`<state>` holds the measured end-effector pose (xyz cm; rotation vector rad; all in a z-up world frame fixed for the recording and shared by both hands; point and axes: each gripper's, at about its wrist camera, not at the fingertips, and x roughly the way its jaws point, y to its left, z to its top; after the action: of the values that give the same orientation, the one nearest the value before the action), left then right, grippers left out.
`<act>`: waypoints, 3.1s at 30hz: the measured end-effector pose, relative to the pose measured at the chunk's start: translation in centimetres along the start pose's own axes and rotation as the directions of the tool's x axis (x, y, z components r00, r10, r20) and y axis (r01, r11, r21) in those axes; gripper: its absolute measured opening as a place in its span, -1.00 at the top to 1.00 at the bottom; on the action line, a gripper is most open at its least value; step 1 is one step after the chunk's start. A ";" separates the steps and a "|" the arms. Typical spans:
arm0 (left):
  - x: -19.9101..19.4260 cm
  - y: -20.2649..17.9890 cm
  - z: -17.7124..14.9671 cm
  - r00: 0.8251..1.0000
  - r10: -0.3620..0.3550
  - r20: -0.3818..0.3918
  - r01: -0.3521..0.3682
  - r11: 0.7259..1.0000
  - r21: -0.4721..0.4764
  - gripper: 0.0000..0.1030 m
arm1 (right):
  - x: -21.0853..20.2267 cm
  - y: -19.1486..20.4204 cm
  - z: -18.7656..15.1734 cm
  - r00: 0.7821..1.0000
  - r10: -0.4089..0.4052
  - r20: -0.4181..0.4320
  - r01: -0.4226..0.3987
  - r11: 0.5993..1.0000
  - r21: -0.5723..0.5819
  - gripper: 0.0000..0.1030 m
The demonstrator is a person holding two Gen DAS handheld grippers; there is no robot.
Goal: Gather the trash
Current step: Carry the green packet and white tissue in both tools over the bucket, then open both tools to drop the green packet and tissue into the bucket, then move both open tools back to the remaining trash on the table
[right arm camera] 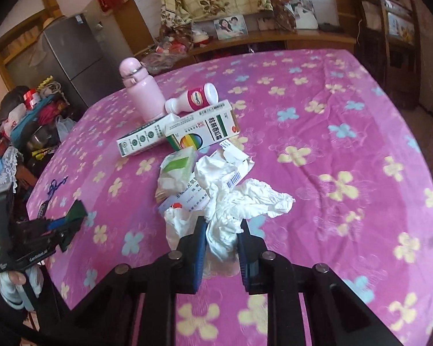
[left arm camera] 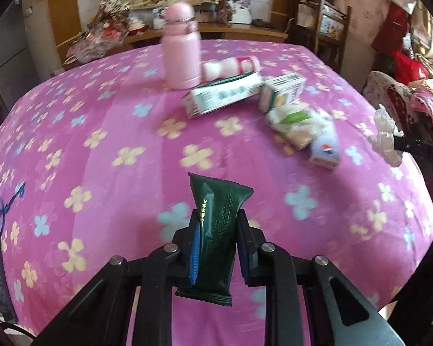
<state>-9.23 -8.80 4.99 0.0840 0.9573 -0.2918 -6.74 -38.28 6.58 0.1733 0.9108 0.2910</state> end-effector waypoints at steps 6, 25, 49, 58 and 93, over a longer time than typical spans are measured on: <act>-0.2 -5.1 1.7 0.999 -0.042 0.011 0.041 0.997 0.065 0.54 | -3.1 -1.4 -1.1 0.999 -0.025 0.020 0.024 1.000 0.008 0.58; 0.2 -23.8 6.1 0.977 -0.213 0.029 0.198 0.942 0.272 0.55 | -12.6 -12.4 -5.3 0.979 -0.190 0.075 0.176 0.972 0.155 0.58; 5.1 -42.7 8.8 0.917 -0.388 -0.089 0.392 0.837 0.382 0.54 | -18.1 -27.2 -11.7 0.924 -0.383 0.027 0.343 0.855 0.388 0.58; 7.1 -46.6 9.6 0.912 -0.396 -0.107 0.404 0.821 0.402 0.54 | -16.9 -31.5 -13.3 0.913 -0.407 -0.022 0.373 0.813 0.448 0.55; 8.5 -45.0 9.4 0.925 -0.374 -0.068 0.373 0.858 0.354 -0.19 | -15.9 -33.0 -13.4 0.920 -0.393 -0.001 0.336 0.785 0.520 -0.50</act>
<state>-9.86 -55.50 6.07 0.2357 0.9039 -0.8308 -20.87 -74.27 1.49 0.4940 0.8778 -0.3336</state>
